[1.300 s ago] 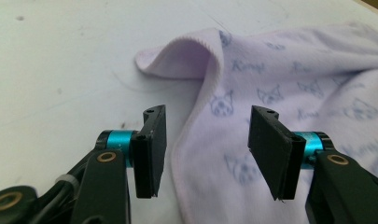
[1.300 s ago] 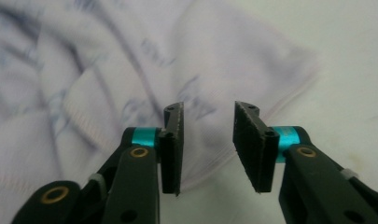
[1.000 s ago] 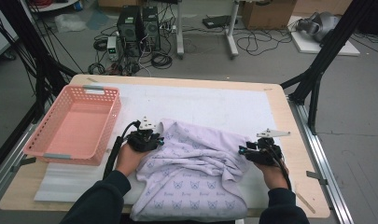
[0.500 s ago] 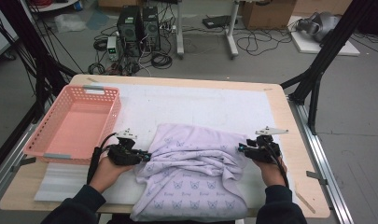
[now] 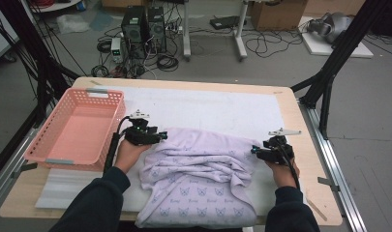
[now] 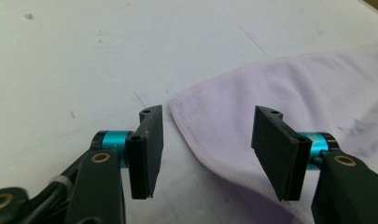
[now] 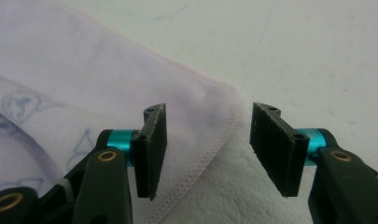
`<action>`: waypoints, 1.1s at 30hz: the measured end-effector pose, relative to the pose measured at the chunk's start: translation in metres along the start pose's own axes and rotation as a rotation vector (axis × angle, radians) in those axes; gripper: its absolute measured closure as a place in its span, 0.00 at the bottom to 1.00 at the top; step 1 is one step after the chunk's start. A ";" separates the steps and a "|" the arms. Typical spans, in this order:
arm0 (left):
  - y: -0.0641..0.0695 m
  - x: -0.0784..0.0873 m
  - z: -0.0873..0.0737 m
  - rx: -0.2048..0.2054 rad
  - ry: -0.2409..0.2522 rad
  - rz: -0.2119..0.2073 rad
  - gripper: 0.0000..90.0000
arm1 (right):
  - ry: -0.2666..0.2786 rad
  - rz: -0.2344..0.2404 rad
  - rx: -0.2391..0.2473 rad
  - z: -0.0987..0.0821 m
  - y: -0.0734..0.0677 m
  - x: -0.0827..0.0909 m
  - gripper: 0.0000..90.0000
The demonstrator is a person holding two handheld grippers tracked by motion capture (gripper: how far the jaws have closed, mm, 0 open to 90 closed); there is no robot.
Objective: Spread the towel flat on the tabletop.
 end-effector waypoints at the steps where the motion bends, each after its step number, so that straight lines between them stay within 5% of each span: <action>1: 0.001 -0.005 0.000 -0.006 -0.007 0.000 0.48 | -0.016 0.010 0.012 0.000 -0.001 -0.003 0.49; 4: 0.007 -0.020 -0.001 -0.046 -0.033 -0.010 0.49 | -0.050 0.022 0.030 -0.001 -0.003 -0.012 0.47; 7: 0.016 -0.030 -0.005 -0.227 -0.026 0.044 0.58 | -0.056 0.041 0.053 0.001 -0.002 -0.015 0.45; 9: 0.013 -0.031 -0.003 -0.194 -0.015 0.046 0.64 | -0.084 0.066 0.075 0.005 0.000 -0.016 0.45; 11: 0.005 -0.031 -0.002 -0.118 -0.007 0.044 0.84 | -0.111 0.088 0.092 0.010 0.003 -0.019 0.49; 13: -0.001 -0.031 0.001 -0.076 -0.026 0.022 0.93 | -0.114 0.084 0.053 0.014 0.006 -0.022 0.60; 17: 0.003 -0.034 0.013 -0.161 -0.059 0.078 0.95 | -0.090 0.117 0.055 0.020 0.006 -0.029 0.90; 24: -0.022 -0.033 0.034 -0.087 0.061 0.217 0.95 | -0.020 0.057 0.205 0.038 -0.002 -0.049 0.92; 28: -0.042 -0.033 0.040 -0.051 0.072 0.299 0.95 | 0.053 0.039 0.182 0.060 -0.002 -0.071 0.92; 33: -0.050 -0.028 0.050 -0.068 0.120 0.378 0.95 | 0.056 0.055 0.155 0.083 -0.003 -0.096 0.92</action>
Point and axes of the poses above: each handheld gripper's, and its own axes: x roughly backward along the jaws, z roughly out of its top, y roughly to its right, the point moved 1 cm from there along -x, roughly forward along the jaws, and after that the axes turned 6 degrees about y, right-handed, at the moved point
